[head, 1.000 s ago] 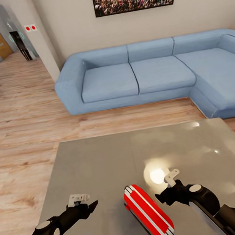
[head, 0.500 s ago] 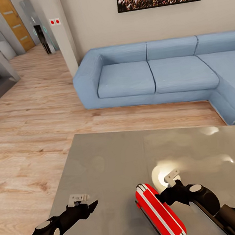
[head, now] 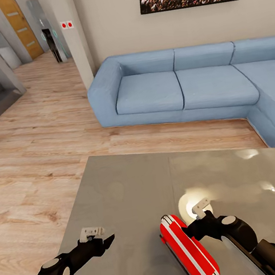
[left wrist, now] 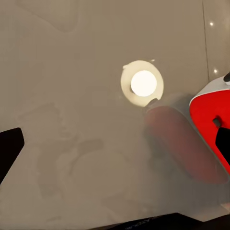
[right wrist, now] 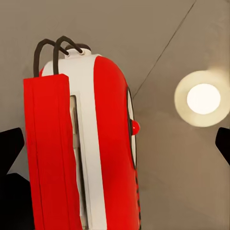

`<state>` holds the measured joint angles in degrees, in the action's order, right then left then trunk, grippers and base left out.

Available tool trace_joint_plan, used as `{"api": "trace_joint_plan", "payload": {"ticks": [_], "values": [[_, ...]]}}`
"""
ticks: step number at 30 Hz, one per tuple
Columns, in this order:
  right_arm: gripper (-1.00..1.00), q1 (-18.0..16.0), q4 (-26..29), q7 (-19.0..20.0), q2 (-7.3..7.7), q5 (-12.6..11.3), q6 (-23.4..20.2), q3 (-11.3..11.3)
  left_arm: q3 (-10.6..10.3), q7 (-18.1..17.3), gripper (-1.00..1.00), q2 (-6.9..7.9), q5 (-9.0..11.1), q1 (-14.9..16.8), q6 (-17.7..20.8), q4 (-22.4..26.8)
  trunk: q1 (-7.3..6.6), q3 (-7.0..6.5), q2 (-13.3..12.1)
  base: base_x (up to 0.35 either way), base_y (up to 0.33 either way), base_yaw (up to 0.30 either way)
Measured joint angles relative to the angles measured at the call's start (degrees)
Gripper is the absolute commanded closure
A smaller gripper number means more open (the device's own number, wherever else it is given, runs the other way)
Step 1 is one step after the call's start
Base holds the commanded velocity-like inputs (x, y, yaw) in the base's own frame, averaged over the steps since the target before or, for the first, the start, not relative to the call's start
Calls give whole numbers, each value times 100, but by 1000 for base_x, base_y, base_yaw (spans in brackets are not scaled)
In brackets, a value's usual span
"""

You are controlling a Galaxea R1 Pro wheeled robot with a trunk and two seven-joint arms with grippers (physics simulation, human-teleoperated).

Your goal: Turn on the radio receiver that's on the table in the living room.

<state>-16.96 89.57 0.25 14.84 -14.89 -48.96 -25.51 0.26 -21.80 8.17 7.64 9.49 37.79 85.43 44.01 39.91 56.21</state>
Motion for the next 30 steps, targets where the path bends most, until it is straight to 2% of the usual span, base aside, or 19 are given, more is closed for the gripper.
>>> {"api": "trace_joint_plan", "payload": {"ticks": [15,30], "values": [[-100,0,-1,-4,2,-13,85,2,0,0,-100,0,0,0,0,0,0,133,0,0,0,0],[-100,0,-1,1,17,-13,63,11,0,-9,-100,0,1,0,1,18,0,141,0,0,0,0]]}}
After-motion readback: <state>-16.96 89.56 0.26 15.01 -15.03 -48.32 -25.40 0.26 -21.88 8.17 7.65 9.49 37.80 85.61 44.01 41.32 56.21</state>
